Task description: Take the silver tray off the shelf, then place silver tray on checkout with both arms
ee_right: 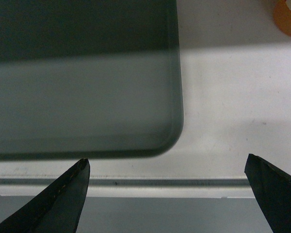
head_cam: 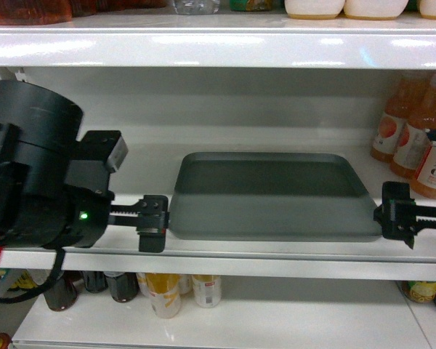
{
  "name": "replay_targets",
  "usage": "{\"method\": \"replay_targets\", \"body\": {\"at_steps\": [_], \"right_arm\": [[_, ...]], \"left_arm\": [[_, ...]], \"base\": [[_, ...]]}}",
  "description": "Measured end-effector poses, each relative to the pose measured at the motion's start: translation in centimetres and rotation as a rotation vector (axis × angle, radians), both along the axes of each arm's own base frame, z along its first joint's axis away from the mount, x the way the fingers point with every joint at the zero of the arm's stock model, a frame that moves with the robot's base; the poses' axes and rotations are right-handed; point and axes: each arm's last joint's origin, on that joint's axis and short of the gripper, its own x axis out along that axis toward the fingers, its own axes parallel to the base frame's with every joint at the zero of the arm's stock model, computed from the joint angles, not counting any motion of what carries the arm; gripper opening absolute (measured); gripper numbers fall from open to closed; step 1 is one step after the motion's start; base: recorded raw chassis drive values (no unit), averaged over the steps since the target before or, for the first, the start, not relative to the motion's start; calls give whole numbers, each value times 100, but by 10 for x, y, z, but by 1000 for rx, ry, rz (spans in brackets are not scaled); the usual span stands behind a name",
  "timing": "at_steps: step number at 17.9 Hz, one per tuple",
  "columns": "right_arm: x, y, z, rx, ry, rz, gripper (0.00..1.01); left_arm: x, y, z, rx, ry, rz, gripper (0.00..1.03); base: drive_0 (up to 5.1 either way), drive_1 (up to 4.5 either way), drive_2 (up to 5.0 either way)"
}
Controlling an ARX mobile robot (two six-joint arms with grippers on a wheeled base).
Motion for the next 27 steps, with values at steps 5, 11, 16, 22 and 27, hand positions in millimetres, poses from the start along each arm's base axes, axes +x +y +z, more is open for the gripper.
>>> {"method": "replay_targets", "body": {"at_steps": [5,11,16,22,27], "right_arm": [[61,-8,-28,-23,84,-45,98],[96,-6,-49,-18,149,-41,98],[101,-3,-50,-41,193,-34,64],[87,1,-56,-50,130,-28,3],[58,4,-52,-35,125,-33,3]], "left_arm": [[56,-28,-19,0,47,32,98],[75,-33,-34,11,97,73,98],[75,-36,-39,5,140,66,78],[63,-29,-43,-83,170,123,11],[38,-20,-37,-119,133,168,3]], "base": [[0,0,0],[0,0,0],[0,0,0],[0,0,0],[0,0,0]]}}
